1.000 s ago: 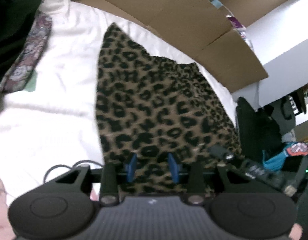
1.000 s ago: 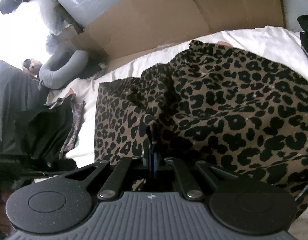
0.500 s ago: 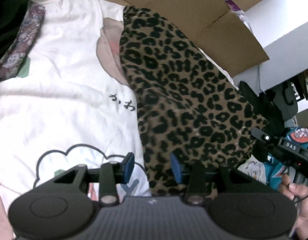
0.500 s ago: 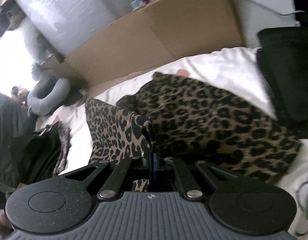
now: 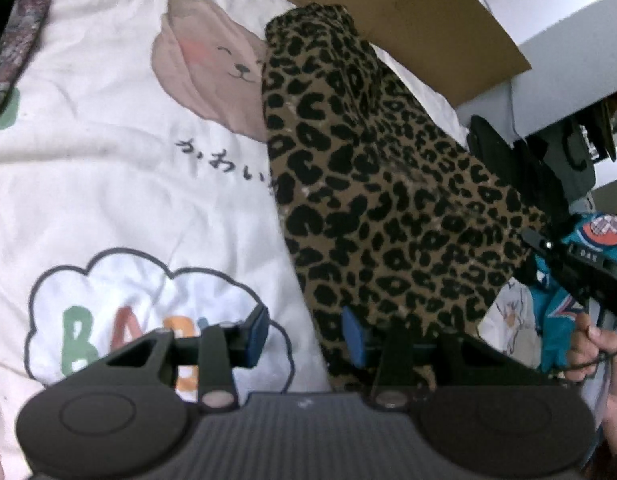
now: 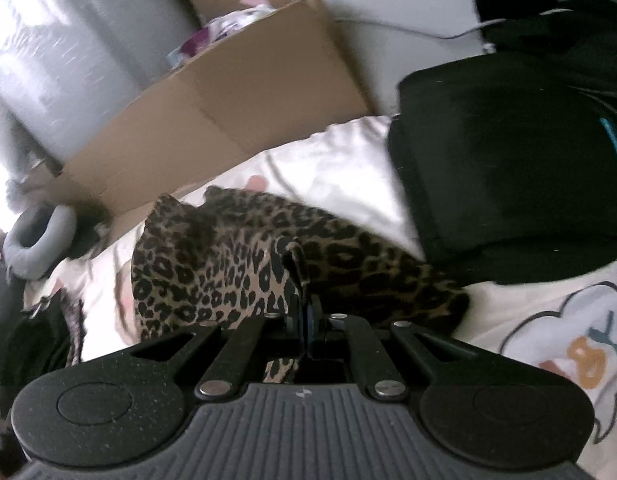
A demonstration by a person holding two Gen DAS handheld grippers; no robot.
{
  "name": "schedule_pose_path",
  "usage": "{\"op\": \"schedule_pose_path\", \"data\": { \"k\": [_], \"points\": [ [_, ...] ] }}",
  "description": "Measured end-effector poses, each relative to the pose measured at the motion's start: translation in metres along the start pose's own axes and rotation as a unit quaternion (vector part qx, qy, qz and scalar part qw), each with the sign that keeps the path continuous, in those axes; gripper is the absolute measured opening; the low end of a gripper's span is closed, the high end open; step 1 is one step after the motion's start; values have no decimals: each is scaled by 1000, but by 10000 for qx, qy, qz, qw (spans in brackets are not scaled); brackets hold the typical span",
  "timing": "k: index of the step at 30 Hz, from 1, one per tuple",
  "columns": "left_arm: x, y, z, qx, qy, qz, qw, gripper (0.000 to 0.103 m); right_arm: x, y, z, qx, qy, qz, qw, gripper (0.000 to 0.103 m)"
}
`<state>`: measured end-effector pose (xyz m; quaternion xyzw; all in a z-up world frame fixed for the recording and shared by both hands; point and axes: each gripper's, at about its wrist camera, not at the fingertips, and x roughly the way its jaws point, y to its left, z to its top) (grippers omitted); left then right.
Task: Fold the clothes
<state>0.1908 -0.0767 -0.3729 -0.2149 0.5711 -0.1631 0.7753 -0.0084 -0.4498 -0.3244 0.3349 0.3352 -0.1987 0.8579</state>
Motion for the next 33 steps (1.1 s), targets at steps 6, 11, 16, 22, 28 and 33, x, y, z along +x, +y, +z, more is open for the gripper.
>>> {"op": "schedule_pose_path", "data": {
  "k": [6, 11, 16, 22, 28, 33],
  "points": [
    [4, 17, 6, 73, 84, -30, 9999, 43, -2, -11, 3, 114, -118, -88, 9998, 0],
    [-8, 36, 0, 136, 143, -47, 9998, 43, -3, -27, 6, 304, -207, -196, 9991, 0],
    [-12, 53, 4, 142, 211, -38, 9997, 43, 13, -58, -3, 749, -73, -412, 9963, 0],
    [-22, 67, -3, 230, 335, 18, 9992, 43, 29, -79, -19, 1227, 222, -473, 9911, 0],
    [-26, 77, -13, 265, 498, 89, 9984, 43, 25, -80, -15, 1310, 217, -501, 9899, 4],
    [-24, 76, -23, 332, 621, 88, 9975, 43, 28, -83, -12, 1281, 206, -527, 9902, 2]
  ]
}}
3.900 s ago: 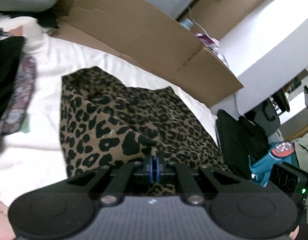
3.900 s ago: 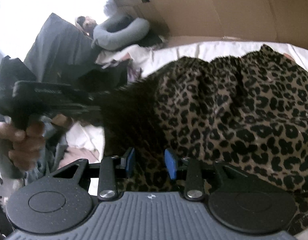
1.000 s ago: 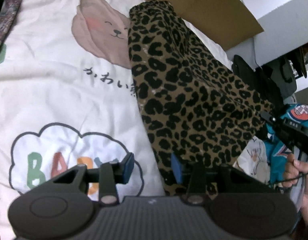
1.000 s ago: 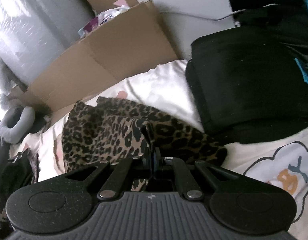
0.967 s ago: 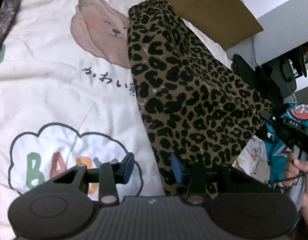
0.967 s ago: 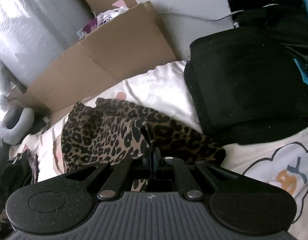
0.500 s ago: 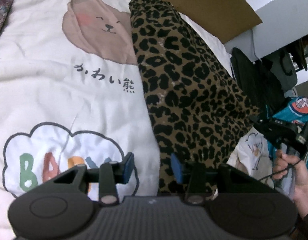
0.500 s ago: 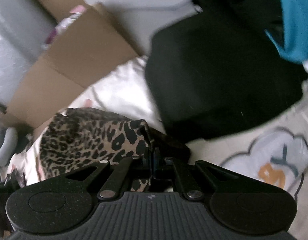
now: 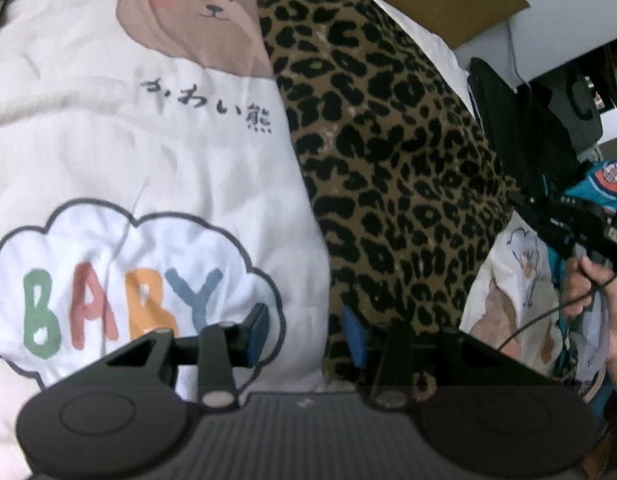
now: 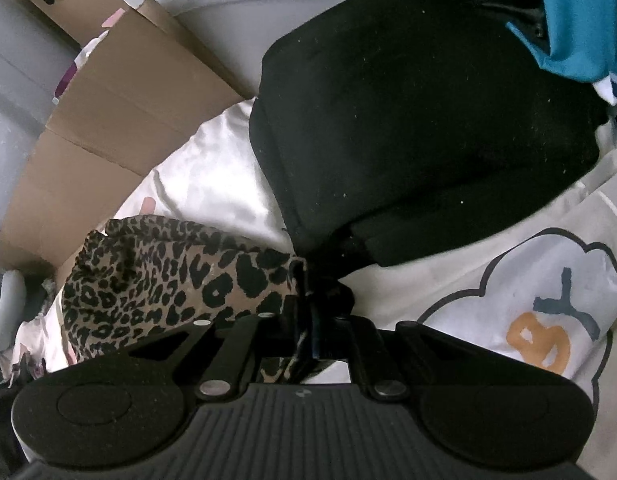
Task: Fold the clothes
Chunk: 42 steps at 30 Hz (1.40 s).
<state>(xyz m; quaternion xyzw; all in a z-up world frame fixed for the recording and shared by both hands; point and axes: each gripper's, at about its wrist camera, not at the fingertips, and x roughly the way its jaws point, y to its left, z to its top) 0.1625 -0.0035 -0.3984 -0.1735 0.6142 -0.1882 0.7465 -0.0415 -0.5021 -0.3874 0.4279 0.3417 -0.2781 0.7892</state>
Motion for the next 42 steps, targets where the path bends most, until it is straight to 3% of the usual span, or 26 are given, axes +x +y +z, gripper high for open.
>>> {"op": "schedule_pose_path", "data": {
  "k": [4, 6, 8, 11, 19, 24, 28, 34, 37, 42],
  "points": [
    [4, -5, -6, 43, 43, -113, 9999, 42, -4, 1, 0, -2, -72, -79, 9999, 0],
    [5, 0, -9, 50, 96, -119, 9999, 32, -6, 3, -1, -55, -96, -211, 9997, 0],
    [14, -5, -4, 125, 195, -40, 9997, 16, -3, 3, -3, -90, -48, -311, 9995, 0],
    [11, -5, -7, 210, 262, -14, 9994, 4, 3, 0, -6, -6, 23, -407, 9992, 0],
    [-15, -10, -2, 19, 35, -170, 9998, 0, -4, 1, -7, 12, -50, -406, 9992, 0],
    [-26, 7, -7, -66, 84, -99, 9999, 3, -2, 0, -6, 13, -52, -430, 9991, 0],
    [-20, 11, -12, 36, 208, -98, 9997, 27, -1, 2, -6, -25, -35, -481, 9988, 1],
    [-3, -1, -25, 542, 385, -125, 9977, 40, 1, 2, -7, -110, 3, -530, 9985, 1],
    [4, -8, -24, 619, 402, -80, 9972, 40, 3, 3, -8, -136, 16, -564, 9983, 1],
    [3, -11, -20, 416, 76, -463, 9980, 40, 7, 2, -7, -201, 54, -616, 9979, 2]
  ]
}}
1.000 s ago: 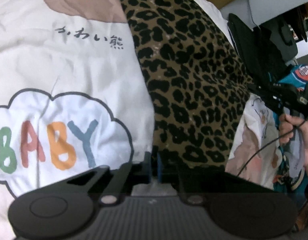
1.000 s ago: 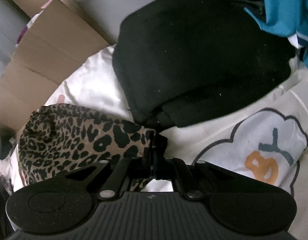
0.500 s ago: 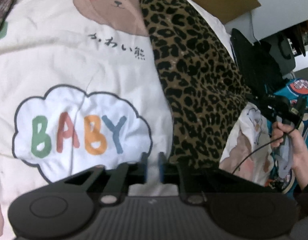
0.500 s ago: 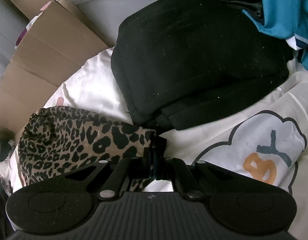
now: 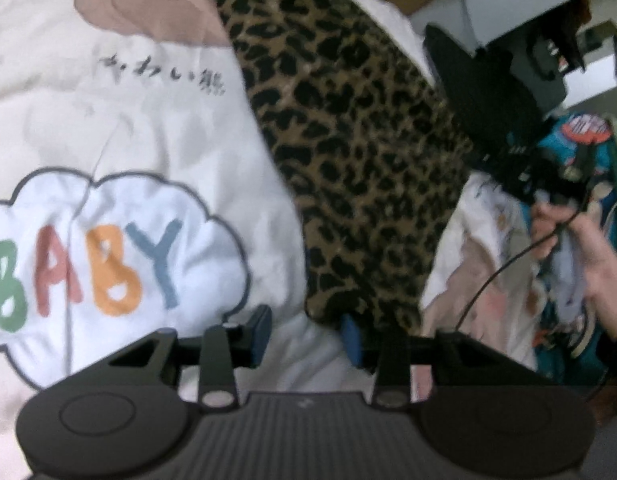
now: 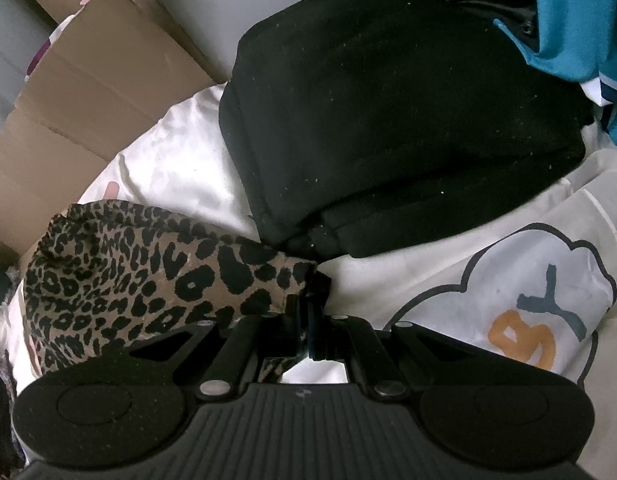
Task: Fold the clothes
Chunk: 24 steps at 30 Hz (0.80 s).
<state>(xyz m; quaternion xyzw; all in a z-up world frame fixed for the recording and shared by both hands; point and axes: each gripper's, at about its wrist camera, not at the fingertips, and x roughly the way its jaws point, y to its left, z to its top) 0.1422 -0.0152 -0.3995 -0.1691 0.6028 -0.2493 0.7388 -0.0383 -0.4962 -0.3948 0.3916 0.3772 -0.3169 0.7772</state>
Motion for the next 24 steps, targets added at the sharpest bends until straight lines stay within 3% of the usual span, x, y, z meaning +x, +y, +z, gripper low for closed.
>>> {"op": "schedule_pose_path", "data": {
  "k": [4, 10, 12, 13, 18, 24],
  "points": [
    [2, 8, 1, -438, -236, -379, 9980, 40, 2, -1, 0, -13, 18, -15, 10000, 2],
    [17, 18, -5, -1135, -282, -869, 9893, 40, 4, -1, 0, -73, 46, -36, 10000, 3],
    [20, 18, -6, -1155, -221, -837, 9895, 28, 5, -1, 1, -90, 54, -41, 9999, 3],
    [21, 18, -6, -1151, -171, -834, 9897, 4, 5, -1, 1, -89, 54, -40, 9999, 3],
    [10, 18, -8, -978, -135, -560, 9935, 3, 5, -2, 1, -95, 53, -39, 9999, 3],
    [1, 28, -11, -1002, -129, -506, 9936, 3, 7, -5, 1, -114, 41, -12, 9999, 3]
  ]
}}
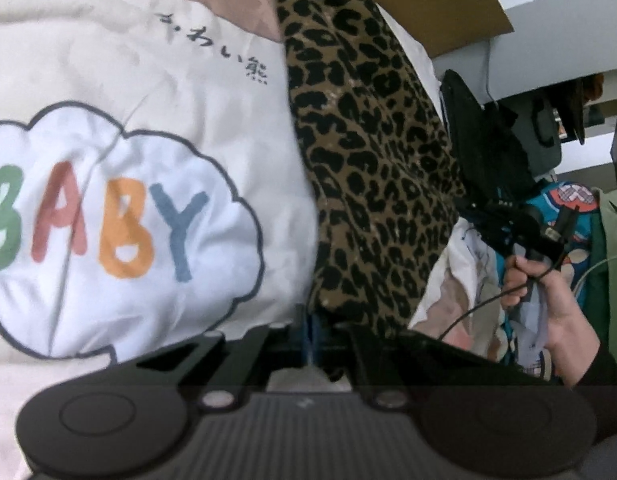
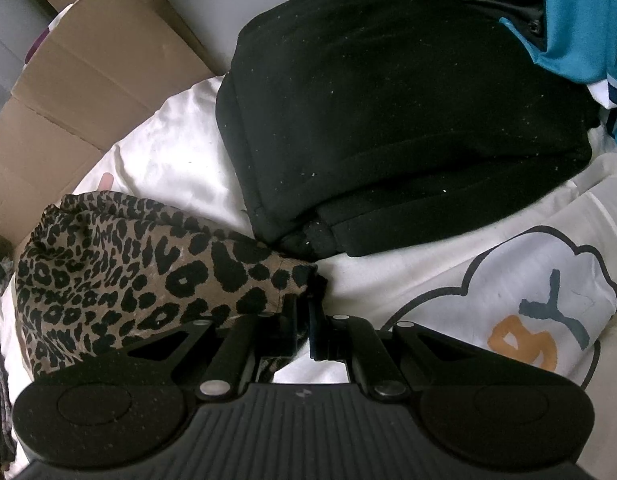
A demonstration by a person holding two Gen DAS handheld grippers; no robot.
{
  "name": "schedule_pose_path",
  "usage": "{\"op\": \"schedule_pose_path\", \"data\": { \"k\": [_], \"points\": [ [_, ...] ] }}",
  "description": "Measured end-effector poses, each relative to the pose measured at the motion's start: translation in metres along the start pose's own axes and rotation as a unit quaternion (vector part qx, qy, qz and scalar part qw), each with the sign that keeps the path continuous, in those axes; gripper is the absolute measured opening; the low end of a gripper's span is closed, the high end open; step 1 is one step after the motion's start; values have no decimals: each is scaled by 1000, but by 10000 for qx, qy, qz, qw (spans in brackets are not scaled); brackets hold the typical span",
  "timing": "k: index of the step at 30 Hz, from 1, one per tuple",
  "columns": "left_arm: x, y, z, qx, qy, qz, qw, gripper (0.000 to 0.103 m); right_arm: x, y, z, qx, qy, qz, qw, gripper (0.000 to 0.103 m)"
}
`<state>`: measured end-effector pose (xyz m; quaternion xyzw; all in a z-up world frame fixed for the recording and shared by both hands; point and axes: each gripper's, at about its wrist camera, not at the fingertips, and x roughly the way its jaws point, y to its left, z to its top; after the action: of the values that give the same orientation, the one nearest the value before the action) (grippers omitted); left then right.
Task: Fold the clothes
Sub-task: 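Grasp the folded skirt with the left gripper beside the right gripper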
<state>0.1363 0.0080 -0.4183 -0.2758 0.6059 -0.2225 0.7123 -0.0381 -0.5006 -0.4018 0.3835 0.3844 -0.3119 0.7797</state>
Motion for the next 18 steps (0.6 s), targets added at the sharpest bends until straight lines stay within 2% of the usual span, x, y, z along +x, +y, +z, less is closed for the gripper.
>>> {"op": "schedule_pose_path", "data": {
  "k": [1, 3, 5, 7, 10, 13, 18],
  "points": [
    [-3, 2, 0, -43, -12, -53, 10000, 6, 0, 0, 0, 1, 1, 3, 10000, 3],
    [-8, 6, -1, -128, -37, -158, 9998, 19, 0, 0, 0, 3, 4, -3, 10000, 3],
    [-14, 8, -1, -67, -47, -191, 9998, 43, 0, 0, 0, -13, 7, -6, 10000, 3],
    [-18, 3, 1, 206, -16, -82, 9998, 55, 1, -1, 1, -23, 12, 2, 10000, 3],
    [-28, 2, 7, 384, -111, -129, 9991, 60, 1, -1, 1, -45, 17, -7, 10000, 3],
    [-26, 4, 11, 146, -186, -302, 9993, 64, 2, 0, 1, -70, 18, -20, 10000, 3],
    [-7, 4, 14, -108, -141, -509, 9985, 63, 1, 0, 1, -94, 8, -38, 9999, 3]
  ]
}}
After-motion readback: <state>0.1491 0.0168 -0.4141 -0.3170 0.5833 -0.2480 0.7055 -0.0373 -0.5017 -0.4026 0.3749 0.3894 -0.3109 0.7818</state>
